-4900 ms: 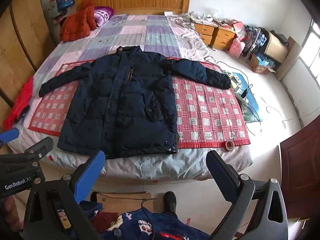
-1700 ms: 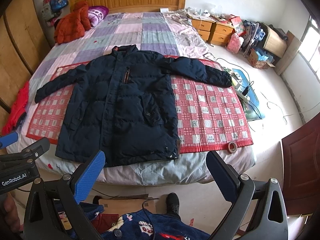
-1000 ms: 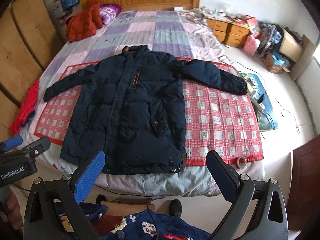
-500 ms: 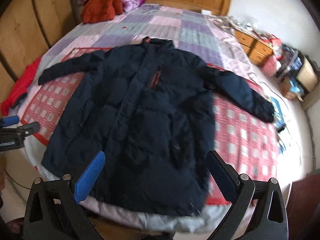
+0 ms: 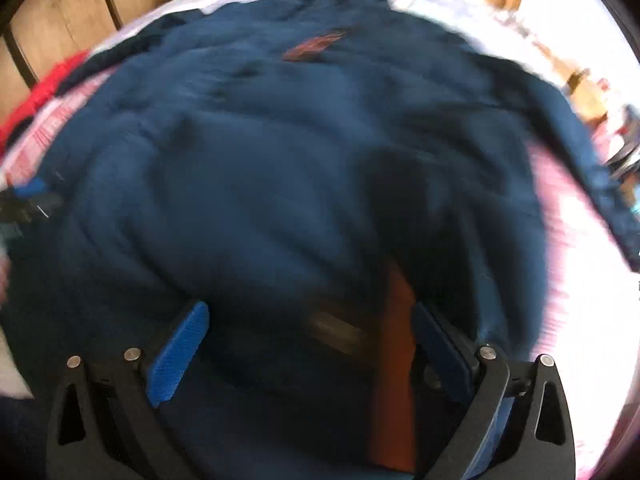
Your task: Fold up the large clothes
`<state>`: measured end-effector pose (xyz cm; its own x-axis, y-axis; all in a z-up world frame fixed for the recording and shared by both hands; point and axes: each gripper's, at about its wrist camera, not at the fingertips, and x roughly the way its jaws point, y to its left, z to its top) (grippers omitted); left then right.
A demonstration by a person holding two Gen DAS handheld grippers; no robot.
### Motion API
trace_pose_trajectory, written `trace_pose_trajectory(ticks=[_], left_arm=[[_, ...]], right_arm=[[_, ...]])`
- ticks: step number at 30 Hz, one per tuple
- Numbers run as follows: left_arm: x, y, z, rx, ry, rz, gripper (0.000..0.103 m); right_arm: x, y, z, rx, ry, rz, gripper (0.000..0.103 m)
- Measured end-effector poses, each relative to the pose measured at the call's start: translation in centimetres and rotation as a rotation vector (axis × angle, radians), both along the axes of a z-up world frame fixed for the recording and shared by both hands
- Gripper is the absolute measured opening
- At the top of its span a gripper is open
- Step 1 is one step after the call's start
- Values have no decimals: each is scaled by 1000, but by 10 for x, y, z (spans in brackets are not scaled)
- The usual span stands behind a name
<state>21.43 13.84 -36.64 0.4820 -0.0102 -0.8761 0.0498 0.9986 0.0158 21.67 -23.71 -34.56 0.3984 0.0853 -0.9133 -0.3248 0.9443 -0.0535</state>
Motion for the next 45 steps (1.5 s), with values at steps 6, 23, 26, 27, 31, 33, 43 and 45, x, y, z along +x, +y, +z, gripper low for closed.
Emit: trace_pose_trajectory(ticks=[6,23,26,27,31,33,43,45], left_arm=[[2,40,27,74,44,146,103],[308,-32,-7,113,-3,70,103],[307,20,-12,89,-29,167,103],[306,34,-13,113,-35,178,103],[322,48,0,164,-66,190,103],[334,30,21,128,-143,163,103],[414,-108,10,143,-37,-102,103],[411,-97,-3,113,-10,-95,103]], right_arm=[[-9,-32,32,31,31,69,88],[277,53,-4,-24,-96,82,96],[280,-37,-4,-1,-104,-110,99],[279,-64,-3,43,-82,-149,99],[282,-71,10,-18,-76,-81,84],[296,-43,24,5,-135,-29,84],[442,51,-11,-7,0,-181,91],[442,34,-22,48,14,-229,98]])
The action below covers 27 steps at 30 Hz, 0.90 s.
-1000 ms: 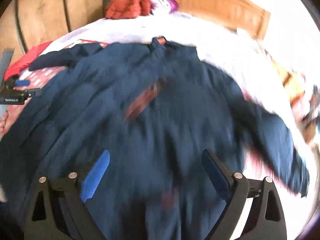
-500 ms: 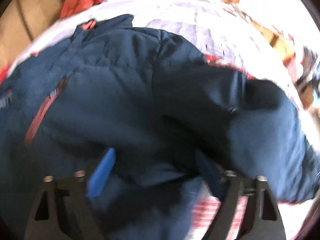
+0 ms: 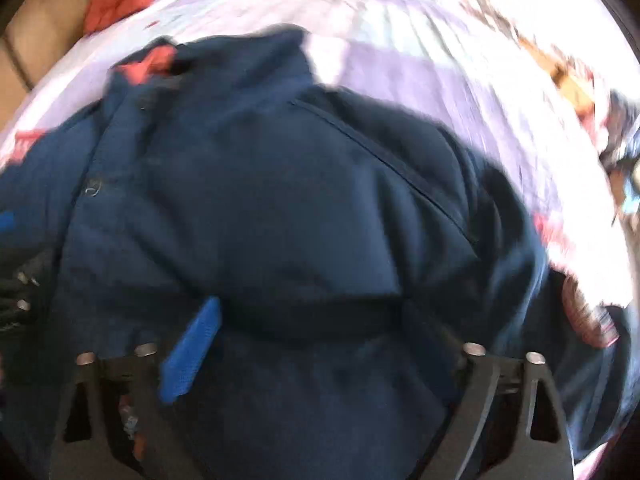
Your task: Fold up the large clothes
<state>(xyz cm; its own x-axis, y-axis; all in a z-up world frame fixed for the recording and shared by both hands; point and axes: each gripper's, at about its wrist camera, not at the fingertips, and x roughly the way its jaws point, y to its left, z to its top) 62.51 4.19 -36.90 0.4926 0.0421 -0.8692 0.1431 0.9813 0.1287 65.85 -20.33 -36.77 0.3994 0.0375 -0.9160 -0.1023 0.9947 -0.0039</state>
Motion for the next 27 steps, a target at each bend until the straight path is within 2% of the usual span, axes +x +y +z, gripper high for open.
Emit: trace_pose_trajectory(ticks=[2,3,6,10,13,15,17,19,21,27], left_arm=[[-9,23,-1,-84,-7,69,103],[-15,27,0,-98,-15,82,103],[-47,23,7,-80,-51,56,103],[-107,13,18,-109,-70,17,103],[-155,-6,11,-103,-46,-6,103],[-189,8,14,-105,-67,5,103],[-234,19,18,-99,-71,34,103],[-274,38,16,-94,-31,79,103],[-317,48,12,-93,2,99,103],[-440,70,11,-22,17,31,103]], right_arm=[[-7,-20,0,31,-39,-24,98],[-12,-20,0,29,-49,-9,98],[-42,-3,4,-45,-73,45,99],[-91,6,13,-59,-95,46,99],[-152,4,10,-62,-45,37,102],[-198,-7,10,-45,5,17,102],[-241,-9,18,-50,-17,13,102],[-280,-12,22,-69,-5,9,102],[-333,-29,23,-46,49,-15,102],[-456,-32,22,-70,92,23,102]])
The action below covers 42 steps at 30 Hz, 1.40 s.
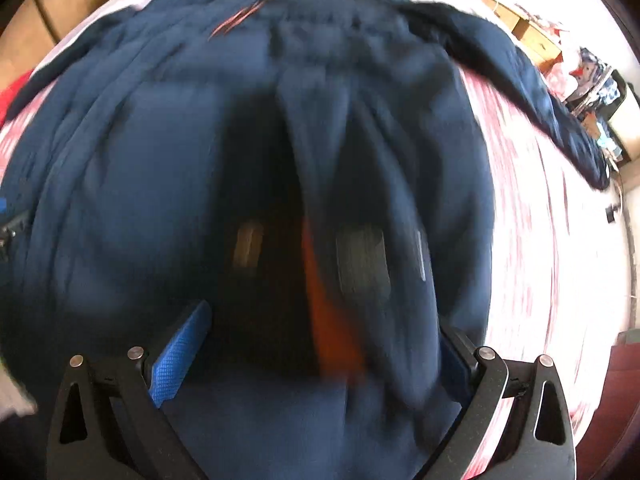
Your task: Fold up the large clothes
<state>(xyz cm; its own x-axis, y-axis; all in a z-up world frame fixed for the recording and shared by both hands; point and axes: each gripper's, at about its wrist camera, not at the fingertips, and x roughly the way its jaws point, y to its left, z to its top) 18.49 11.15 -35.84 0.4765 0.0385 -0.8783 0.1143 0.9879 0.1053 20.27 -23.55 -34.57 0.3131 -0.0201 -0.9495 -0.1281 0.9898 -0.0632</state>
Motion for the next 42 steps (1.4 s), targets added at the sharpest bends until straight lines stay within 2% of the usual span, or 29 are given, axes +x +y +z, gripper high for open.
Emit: trace_pose_trajectory(ticks=[3,5,7,8,10,12,14,19,22,25,27,30,33,34,35,36,37,38,40,42], left_arm=[[-48,18,2,23,-5,-2,103],[-64,28,6,45,-15,8,103],[-66,35,9,57,-2,22,103],[-68,40,12,66,7,32,103],[-73,44,14,70,22,51,103],[-68,41,21,70,36,77,103],[-61,32,37,51,-1,85,103],[-12,-14,88,-19,-127,48,103],[19,-45,108,-64,-169,22,103],[39,-68,120,-121,-193,27,103],[42,-80,122,-145,-193,31,103],[36,-89,117,-158,-175,32,103],[28,-94,109,-138,-145,5,103],[25,-95,107,-127,-139,-2,103],[22,-95,106,-122,-135,-8,103],[20,-93,104,-123,-130,-8,103],[18,-91,103,-126,-126,-3,103],[17,-88,101,-128,-119,4,103],[15,-83,100,-132,-115,21,103],[16,-77,100,-140,-117,35,103]], right_arm=[[-61,-18,5,8,-46,0,102],[-87,-29,6,15,-64,-14,102],[-104,-41,0,-17,-30,-52,102],[-116,-58,-6,13,28,-89,102],[-129,-76,-9,38,73,-135,102],[-135,-81,1,7,67,-120,102],[-134,-77,12,-31,48,-75,102],[-106,-81,52,-20,-52,-35,102],[-71,-85,69,-69,-146,24,102],[-52,-67,64,-88,-205,87,102],[-35,-53,46,-96,-197,123,102],[-12,-28,16,-168,-192,182,102],[7,-22,13,-190,-248,177,100],[17,-24,15,-190,-265,155,98],[27,-28,19,-188,-288,109,87],[37,-37,27,-167,-307,50,81],[44,-46,35,-130,-317,1,70],[52,-58,43,-54,-321,-60,66],[63,-71,49,101,-297,-109,66],[65,-66,47,187,-256,-77,66]])
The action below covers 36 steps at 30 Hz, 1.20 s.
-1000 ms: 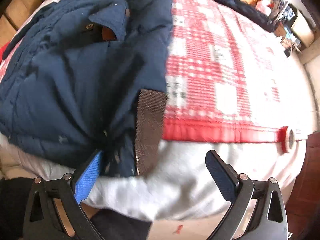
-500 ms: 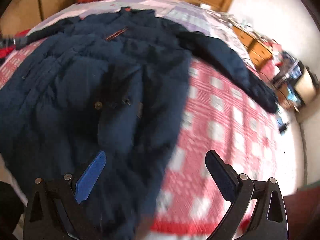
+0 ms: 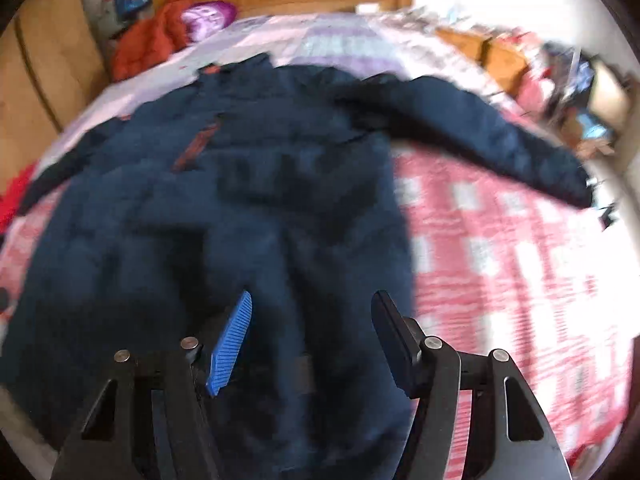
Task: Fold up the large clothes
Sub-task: 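Grasp the jacket sleeve cuff with the right tool and lift it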
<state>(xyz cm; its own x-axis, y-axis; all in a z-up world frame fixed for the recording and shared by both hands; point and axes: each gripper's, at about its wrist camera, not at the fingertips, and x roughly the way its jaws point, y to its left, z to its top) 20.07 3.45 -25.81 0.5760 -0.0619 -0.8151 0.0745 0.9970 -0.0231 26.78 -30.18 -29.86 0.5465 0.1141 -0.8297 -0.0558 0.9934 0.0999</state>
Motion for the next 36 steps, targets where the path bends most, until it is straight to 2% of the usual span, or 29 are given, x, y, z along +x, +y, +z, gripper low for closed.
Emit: trace_pose_trajectory(ticks=[2,3,4,5,6,8,9,11,14,16,17,19,20,22,24,28,30,33,36], left_arm=[[1,6,0,-1,-3,12,103],[2,9,0,-1,-4,21,103],[2,12,-1,-1,-3,27,103],[3,14,-2,-2,2,34,103],[4,16,-4,-5,9,39,103],[5,18,-6,-11,19,39,103],[5,18,-7,-9,21,36,103],[7,16,-8,1,18,27,103],[15,11,-8,0,15,13,103],[27,6,-8,-6,12,15,103],[35,3,-8,-15,13,15,103],[57,-5,-6,-13,10,19,103],[71,-12,-4,-6,7,18,103],[101,-26,5,4,-10,4,103],[136,-46,19,14,-41,-17,103],[196,-94,52,37,-90,-78,103],[223,-125,70,37,-118,-110,103],[262,-164,79,0,-109,-135,103],[296,-195,67,-34,-72,-119,103]], right_arm=[[-5,17,-14,83,75,66,67],[-7,29,-27,129,147,107,69],[-12,44,-38,117,196,148,71],[-17,55,-40,101,192,194,72],[-21,64,-39,166,198,267,72],[-26,80,-30,89,170,335,71],[-26,82,-24,52,131,335,71],[-21,74,-12,7,52,266,71],[-3,47,1,-41,-33,115,72],[14,31,-4,-41,-18,40,72],[24,27,-16,-51,30,15,72],[38,37,-41,-39,147,67,76],[39,47,-39,-64,137,112,76],[42,55,-25,-56,106,202,76],[56,37,5,30,48,232,76],[94,-1,80,-47,-109,237,76],[120,-26,118,-119,-177,247,76],[149,-61,153,-204,-209,237,77],[167,-110,174,-234,-224,155,77]])
